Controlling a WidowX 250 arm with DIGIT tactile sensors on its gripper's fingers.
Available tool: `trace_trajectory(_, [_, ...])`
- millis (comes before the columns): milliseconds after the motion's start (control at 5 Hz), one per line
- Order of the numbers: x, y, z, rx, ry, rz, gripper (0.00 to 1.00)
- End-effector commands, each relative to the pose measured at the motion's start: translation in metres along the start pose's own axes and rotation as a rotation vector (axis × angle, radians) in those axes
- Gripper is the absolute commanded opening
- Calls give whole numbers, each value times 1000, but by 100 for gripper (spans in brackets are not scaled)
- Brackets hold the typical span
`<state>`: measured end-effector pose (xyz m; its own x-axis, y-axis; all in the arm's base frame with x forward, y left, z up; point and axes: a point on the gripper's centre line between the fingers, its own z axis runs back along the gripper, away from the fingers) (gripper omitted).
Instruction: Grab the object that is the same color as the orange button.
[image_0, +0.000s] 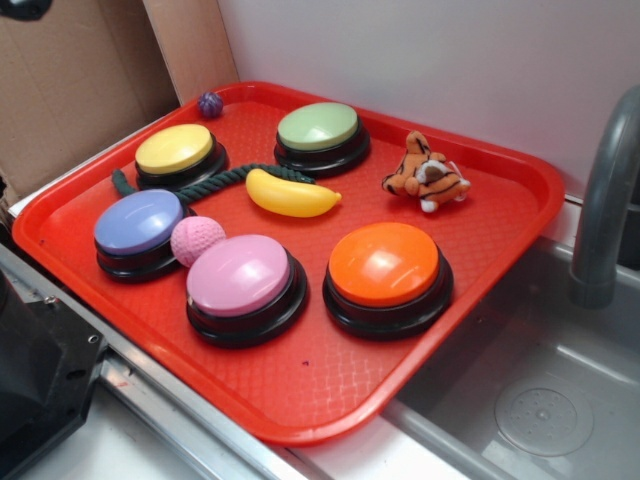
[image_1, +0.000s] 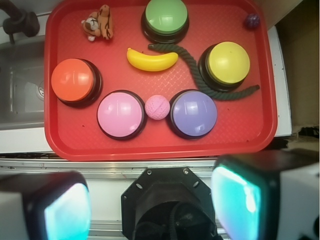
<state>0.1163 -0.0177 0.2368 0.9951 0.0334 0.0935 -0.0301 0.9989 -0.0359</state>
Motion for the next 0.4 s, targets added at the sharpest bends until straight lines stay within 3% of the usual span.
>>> trace_trajectory(0, [0,0,0,0,0,0,100])
trace_trajectory(200, [12,-1,-3,78,-22,-138,100])
